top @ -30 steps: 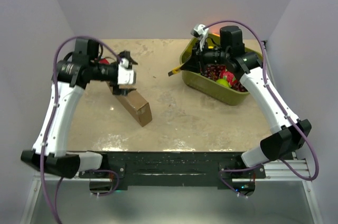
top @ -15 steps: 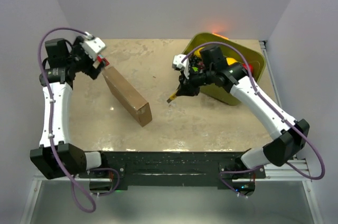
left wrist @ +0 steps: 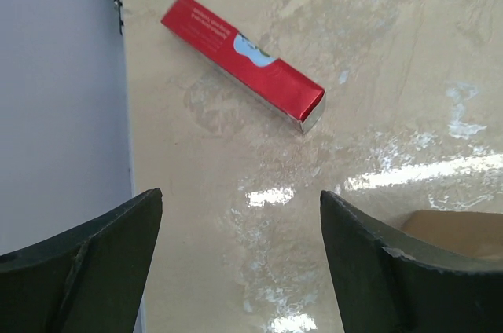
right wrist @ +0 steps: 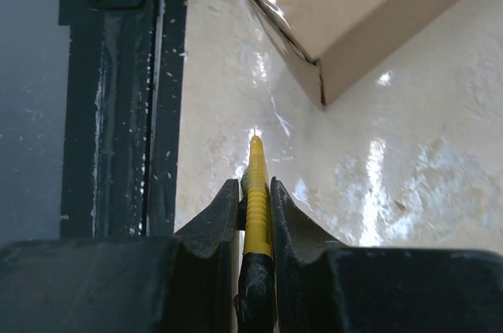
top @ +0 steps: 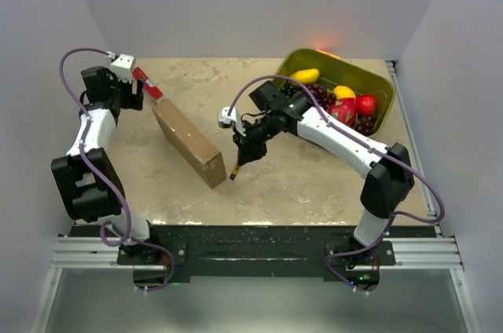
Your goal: Unpack the express box
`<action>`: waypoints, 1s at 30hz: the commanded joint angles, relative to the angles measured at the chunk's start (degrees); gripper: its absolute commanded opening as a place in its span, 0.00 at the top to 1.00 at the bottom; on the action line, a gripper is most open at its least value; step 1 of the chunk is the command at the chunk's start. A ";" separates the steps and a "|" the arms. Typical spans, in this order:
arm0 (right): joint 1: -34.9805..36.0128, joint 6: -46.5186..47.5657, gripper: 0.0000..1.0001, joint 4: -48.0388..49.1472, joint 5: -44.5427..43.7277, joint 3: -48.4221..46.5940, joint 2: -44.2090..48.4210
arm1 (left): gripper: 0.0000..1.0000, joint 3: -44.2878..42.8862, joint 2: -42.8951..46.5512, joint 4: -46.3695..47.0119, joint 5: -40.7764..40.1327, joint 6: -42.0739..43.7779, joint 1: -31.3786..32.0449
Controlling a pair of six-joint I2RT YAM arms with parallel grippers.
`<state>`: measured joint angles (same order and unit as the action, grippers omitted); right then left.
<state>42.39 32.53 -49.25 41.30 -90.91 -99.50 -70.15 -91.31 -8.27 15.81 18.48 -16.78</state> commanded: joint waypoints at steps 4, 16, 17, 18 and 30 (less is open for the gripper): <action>3.22 -10.00 1.00 8.02 2.21 -5.41 -3.50 | 0.17 3.34 -3.53 7.22 8.67 2.43 -2.74; 1.82 -6.87 1.00 6.81 -10.18 -9.81 -6.31 | 0.18 20.83 12.28 -4.72 32.25 21.15 -3.18; 1.38 -6.61 1.00 6.63 -11.14 -10.42 -6.40 | 0.18 21.28 13.86 -6.48 32.87 23.07 -3.18; 0.94 -6.17 1.00 6.71 -11.67 -10.51 -6.67 | 0.19 21.98 14.66 -9.19 33.31 23.88 -3.18; -5.56 -3.80 1.00 6.89 -17.30 -19.73 -12.99 | 0.25 27.87 21.17 -24.67 39.82 29.77 -3.18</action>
<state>37.69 26.87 -43.11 26.39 -106.26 -111.09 -43.07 -72.51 -26.24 51.66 44.60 -19.81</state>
